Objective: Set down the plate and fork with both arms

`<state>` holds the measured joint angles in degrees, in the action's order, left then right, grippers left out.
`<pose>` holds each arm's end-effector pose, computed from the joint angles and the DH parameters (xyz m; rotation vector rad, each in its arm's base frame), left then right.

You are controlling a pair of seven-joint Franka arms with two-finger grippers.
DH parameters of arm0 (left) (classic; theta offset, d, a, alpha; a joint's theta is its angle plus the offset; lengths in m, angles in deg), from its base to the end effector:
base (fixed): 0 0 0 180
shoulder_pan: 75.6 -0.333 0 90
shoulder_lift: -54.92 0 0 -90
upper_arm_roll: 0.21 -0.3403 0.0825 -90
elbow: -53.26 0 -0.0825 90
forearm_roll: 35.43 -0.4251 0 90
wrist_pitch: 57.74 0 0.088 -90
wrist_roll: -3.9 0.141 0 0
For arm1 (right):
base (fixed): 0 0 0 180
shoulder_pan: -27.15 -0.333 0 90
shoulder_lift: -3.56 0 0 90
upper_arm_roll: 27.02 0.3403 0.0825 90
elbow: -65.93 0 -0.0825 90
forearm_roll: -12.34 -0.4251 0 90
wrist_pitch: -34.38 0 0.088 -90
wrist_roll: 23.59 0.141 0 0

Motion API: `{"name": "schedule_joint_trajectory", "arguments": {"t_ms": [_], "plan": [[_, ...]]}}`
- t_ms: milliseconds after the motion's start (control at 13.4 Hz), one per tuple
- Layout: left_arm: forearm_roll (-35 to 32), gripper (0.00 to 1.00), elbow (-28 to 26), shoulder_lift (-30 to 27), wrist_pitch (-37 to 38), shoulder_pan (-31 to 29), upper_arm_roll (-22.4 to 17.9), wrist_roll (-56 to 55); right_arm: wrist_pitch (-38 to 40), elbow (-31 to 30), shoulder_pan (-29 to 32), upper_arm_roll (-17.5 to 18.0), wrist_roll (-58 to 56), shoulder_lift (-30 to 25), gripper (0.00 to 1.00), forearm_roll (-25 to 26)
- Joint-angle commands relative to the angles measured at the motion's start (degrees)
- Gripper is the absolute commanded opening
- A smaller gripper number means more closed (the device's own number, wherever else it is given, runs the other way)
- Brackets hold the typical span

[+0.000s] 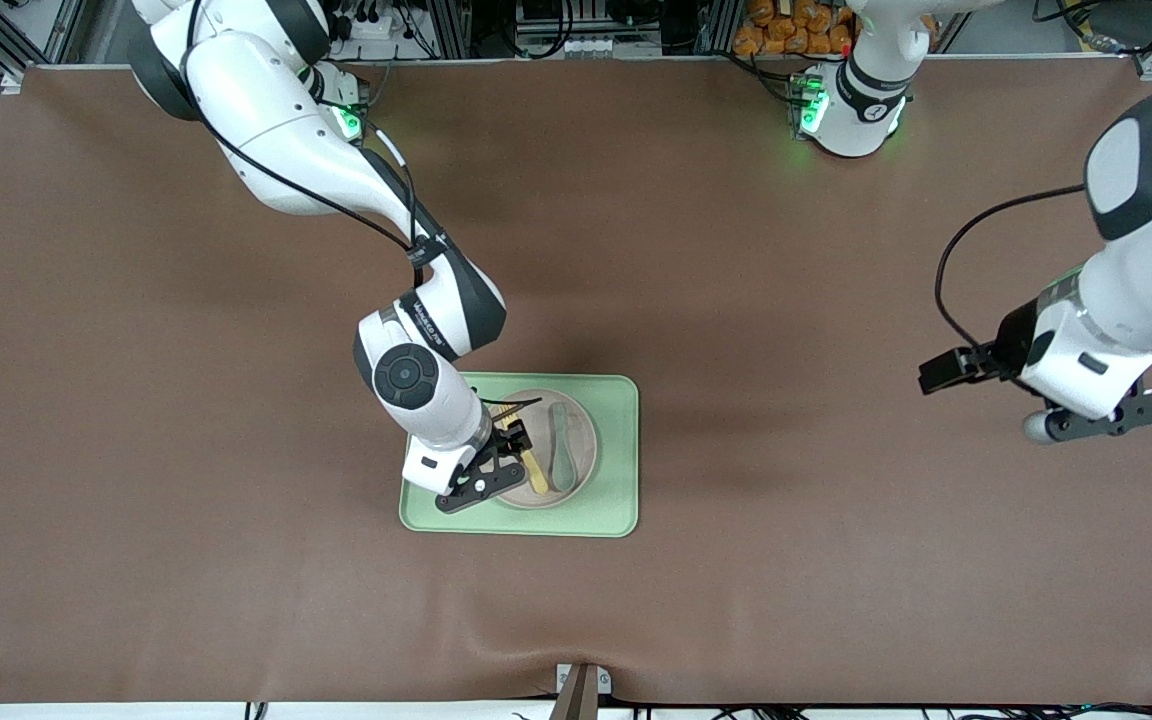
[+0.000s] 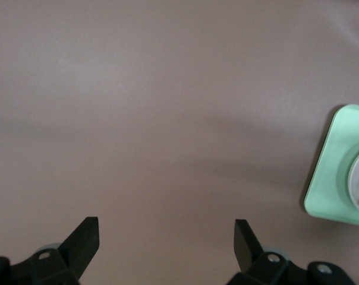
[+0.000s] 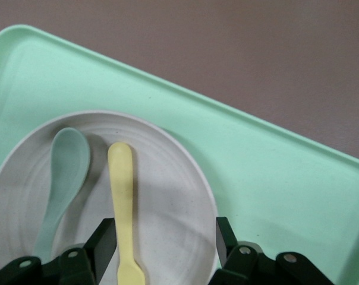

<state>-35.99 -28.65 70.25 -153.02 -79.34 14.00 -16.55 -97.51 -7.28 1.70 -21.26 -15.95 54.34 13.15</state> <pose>0.6753 -0.1047 0.5286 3.0820 0.2793 -0.0618 0.7125 0.4086 0.1899 -2.9755 -0.5688 -0.1707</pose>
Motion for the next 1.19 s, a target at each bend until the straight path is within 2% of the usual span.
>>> {"name": "schedule_joint_trajectory", "arguments": {"t_ms": [0,224,821,1045,1119], "plan": [[-1.2,1.0,-2.9,-3.6,3.4,-1.1,0.6,0.8,-1.6,1.8,-1.7,-0.8,1.5,1.8,0.73,1.6],[-1.2,1.0,-4.0,-4.5,4.1,-1.7,0.9,0.8,-2.0,1.5,-3.0,-1.0,1.9,2.8,0.67,1.5],[-1.2,1.0,-4.0,-4.3,3.5,-1.8,1.0,1.0,-2.4,-0.6,-3.4,-1.0,3.2,2.8,0.58,1.9],[-1.2,1.0,-4.0,-5.1,3.6,-2.0,1.0,4.4,-2.6,-1.1,-3.5,-1.1,3.2,2.8,0.55,2.0],[-1.3,1.0,-3.8,-5.2,3.6,-2.0,0.7,4.5,-2.6,-1.1,-3.5,-1.0,3.2,2.7,0.5,2.4]]}}
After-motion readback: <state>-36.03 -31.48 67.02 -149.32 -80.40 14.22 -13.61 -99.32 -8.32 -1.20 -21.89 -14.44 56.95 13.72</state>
